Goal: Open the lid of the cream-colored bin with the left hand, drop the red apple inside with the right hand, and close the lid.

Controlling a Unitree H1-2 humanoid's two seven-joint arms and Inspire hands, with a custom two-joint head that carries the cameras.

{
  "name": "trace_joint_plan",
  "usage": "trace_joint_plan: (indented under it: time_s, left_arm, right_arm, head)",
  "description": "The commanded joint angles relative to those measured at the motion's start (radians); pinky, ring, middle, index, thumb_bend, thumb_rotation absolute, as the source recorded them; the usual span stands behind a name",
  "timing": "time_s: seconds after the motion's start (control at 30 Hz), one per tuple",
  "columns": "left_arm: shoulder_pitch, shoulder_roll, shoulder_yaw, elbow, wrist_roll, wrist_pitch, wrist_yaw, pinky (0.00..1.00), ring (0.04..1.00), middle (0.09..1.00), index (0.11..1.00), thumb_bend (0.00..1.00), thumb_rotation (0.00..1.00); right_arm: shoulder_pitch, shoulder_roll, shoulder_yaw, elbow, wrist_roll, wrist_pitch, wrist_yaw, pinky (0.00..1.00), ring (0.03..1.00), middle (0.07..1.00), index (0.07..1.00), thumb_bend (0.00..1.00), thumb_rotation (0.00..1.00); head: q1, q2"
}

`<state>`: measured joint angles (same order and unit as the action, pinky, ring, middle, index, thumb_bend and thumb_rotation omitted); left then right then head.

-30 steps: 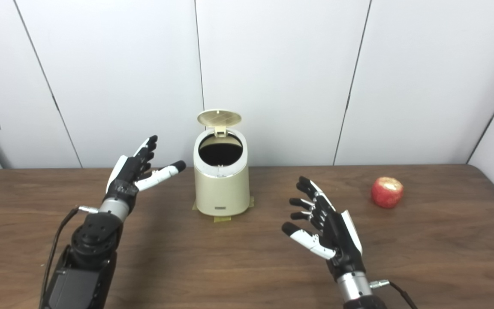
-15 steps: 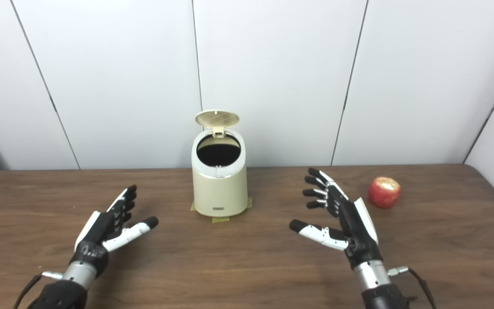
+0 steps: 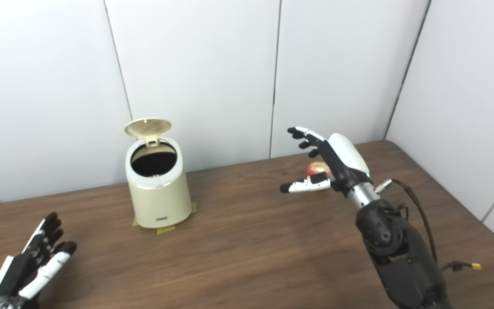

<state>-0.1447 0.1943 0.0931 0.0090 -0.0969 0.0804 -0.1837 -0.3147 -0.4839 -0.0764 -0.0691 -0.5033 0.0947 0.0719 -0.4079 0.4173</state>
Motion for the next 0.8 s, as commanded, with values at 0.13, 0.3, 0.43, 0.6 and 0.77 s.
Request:
trace_joint_plan:
  time_s: [0.13, 0.3, 0.43, 0.6, 0.77]
  left_arm:
    - [-0.044, 0.026, 0.009, -0.002, -0.036, -0.048, -0.021, 0.99, 1.000, 1.000, 1.000, 0.60, 0.36]
    - [-0.042, 0.031, 0.004, -0.024, -0.021, -0.018, -0.009, 1.00, 1.000, 1.000, 1.000, 0.59, 0.35]
    - [-0.042, 0.031, 0.001, -0.033, -0.011, -0.010, -0.002, 1.00, 1.000, 1.000, 1.000, 0.57, 0.35]
    - [-0.042, 0.030, -0.001, -0.048, -0.010, 0.002, -0.002, 1.00, 1.000, 1.000, 1.000, 0.58, 0.35]
    - [-0.039, 0.029, 0.000, -0.062, -0.018, 0.017, -0.006, 1.00, 1.000, 1.000, 1.000, 0.57, 0.34]
  right_arm:
    - [-0.097, -0.101, -0.024, 0.037, -0.050, 0.104, 0.009, 0.68, 0.824, 0.863, 0.852, 0.80, 0.22]
    - [-0.150, -0.167, 0.019, 0.099, -0.064, 0.215, 0.094, 0.73, 0.869, 0.906, 0.892, 0.83, 0.26]
    - [-0.199, -0.207, 0.077, 0.179, -0.078, 0.262, 0.156, 0.71, 0.870, 0.911, 0.904, 0.86, 0.28]
    - [-0.251, -0.214, 0.124, 0.267, -0.084, 0.317, 0.192, 0.73, 0.887, 0.926, 0.919, 0.85, 0.28]
    - [-0.288, -0.194, 0.129, 0.368, -0.037, 0.308, 0.186, 0.78, 0.912, 0.944, 0.909, 0.85, 0.26]
  head:
    - [-0.036, -0.006]
    - [-0.043, -0.010]
    - [-0.042, -0.011]
    - [-0.042, -0.007]
    - [-0.038, -0.003]
